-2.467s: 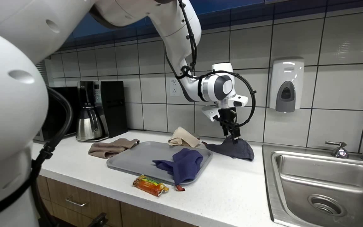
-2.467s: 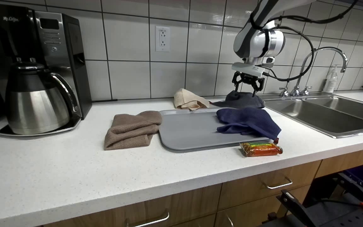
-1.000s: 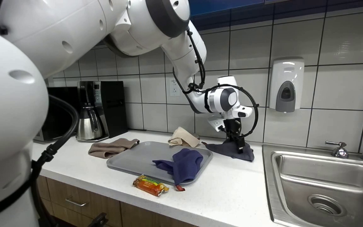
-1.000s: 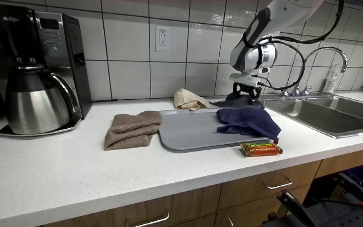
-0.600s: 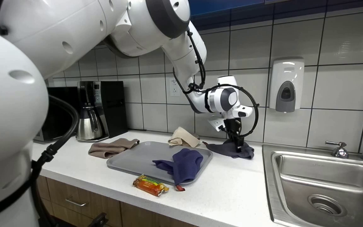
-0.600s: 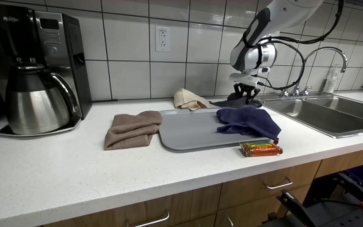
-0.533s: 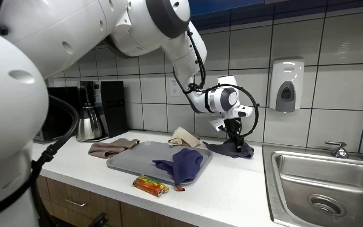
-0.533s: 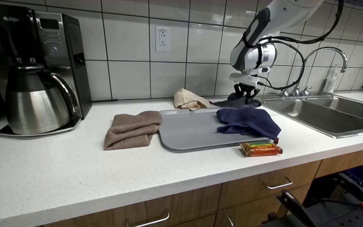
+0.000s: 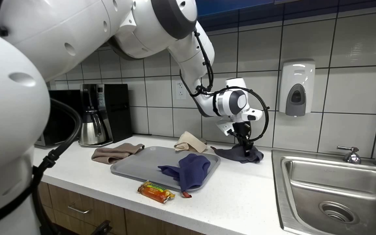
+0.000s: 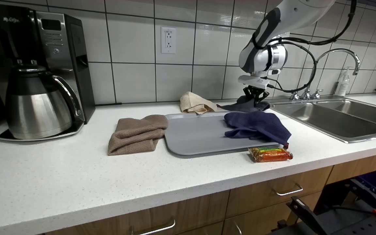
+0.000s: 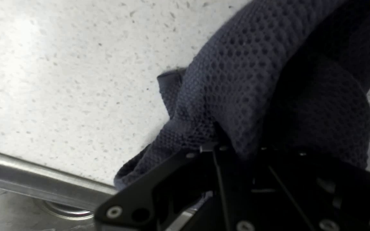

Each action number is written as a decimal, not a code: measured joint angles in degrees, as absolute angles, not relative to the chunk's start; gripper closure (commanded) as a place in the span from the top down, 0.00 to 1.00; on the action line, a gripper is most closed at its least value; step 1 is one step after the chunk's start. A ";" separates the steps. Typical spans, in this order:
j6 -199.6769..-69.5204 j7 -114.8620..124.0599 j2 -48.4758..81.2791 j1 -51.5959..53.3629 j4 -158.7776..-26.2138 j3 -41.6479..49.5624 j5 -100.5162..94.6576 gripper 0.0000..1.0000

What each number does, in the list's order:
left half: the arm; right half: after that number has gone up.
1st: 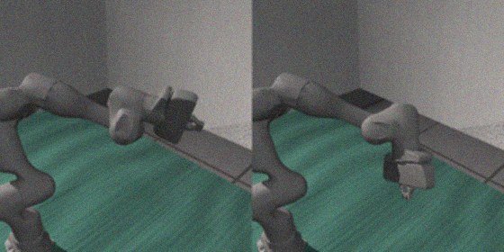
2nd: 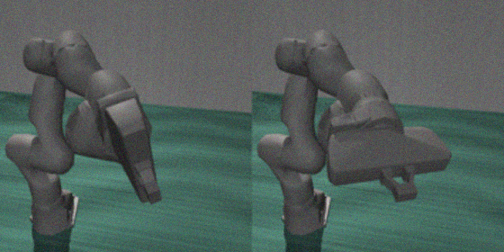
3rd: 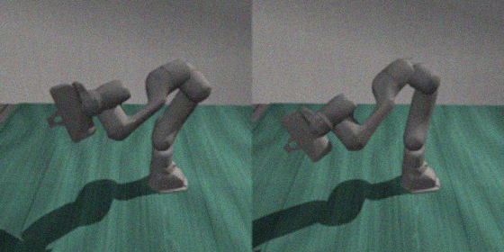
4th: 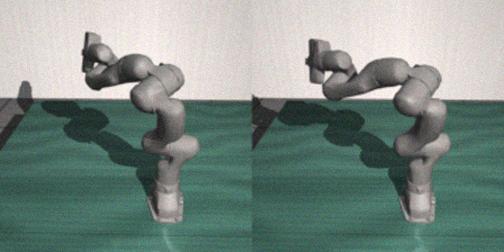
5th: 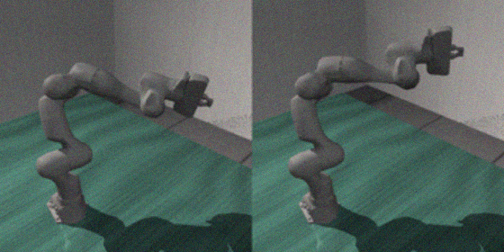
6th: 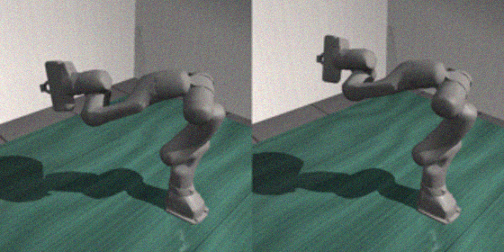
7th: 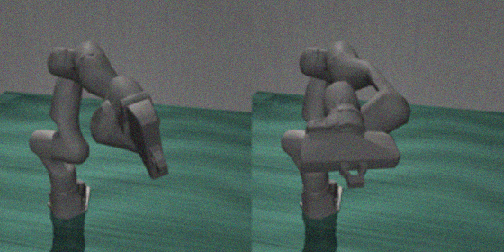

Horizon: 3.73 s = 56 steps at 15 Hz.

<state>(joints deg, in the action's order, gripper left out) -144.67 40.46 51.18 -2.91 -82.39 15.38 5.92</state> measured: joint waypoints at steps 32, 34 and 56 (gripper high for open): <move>-165.06 32.62 20.81 0.99 -118.52 15.61 5.06 0.02; -165.04 31.87 18.66 1.47 -120.52 15.60 4.61 0.02; -163.74 23.71 11.24 3.02 -134.29 8.40 -2.05 0.02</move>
